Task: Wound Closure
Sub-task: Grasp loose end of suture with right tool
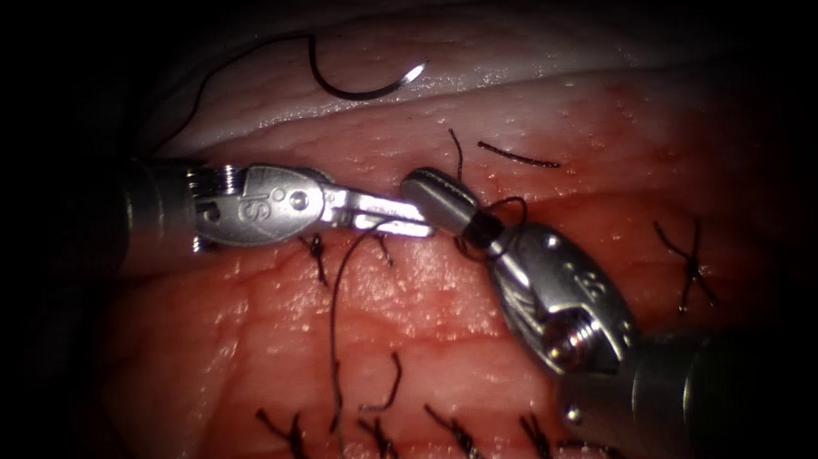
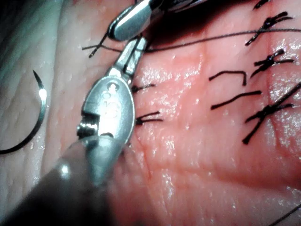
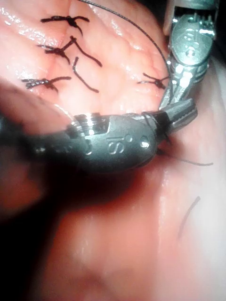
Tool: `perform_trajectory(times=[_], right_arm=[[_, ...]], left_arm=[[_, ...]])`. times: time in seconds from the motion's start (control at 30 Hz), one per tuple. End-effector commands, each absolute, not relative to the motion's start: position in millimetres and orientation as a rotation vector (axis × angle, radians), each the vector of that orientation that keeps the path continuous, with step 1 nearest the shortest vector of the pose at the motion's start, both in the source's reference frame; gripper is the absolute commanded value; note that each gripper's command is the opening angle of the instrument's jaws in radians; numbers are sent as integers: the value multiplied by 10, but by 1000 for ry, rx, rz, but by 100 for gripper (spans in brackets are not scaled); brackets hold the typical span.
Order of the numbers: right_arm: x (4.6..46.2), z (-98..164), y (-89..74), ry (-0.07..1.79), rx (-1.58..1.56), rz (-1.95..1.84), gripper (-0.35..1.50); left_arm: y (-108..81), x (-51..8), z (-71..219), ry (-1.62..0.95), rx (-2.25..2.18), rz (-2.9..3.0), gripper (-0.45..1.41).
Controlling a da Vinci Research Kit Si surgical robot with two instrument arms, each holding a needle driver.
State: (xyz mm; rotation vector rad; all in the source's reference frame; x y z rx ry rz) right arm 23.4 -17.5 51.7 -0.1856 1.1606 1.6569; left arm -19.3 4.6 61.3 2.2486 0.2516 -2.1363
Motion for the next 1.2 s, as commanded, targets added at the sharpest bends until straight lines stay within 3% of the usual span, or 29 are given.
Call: perform_trajectory(times=[0.03,0.43,0.6,0.83,1.2], right_arm=[[240,525,-178,1143,-185,1677,9],[227,546,-170,1133,-197,1779,22],[224,551,-167,1129,-199,1786,68],[225,557,-163,1128,-203,1782,93],[242,579,-159,1091,-144,1755,83]], left_arm=[[46,-199,619,249,2249,-2136,-45],[37,-208,632,222,2233,-2144,-45],[39,-214,632,219,2231,-2152,-45],[40,-219,631,221,2221,-2161,-45],[40,-218,628,225,2218,-2165,-45]])
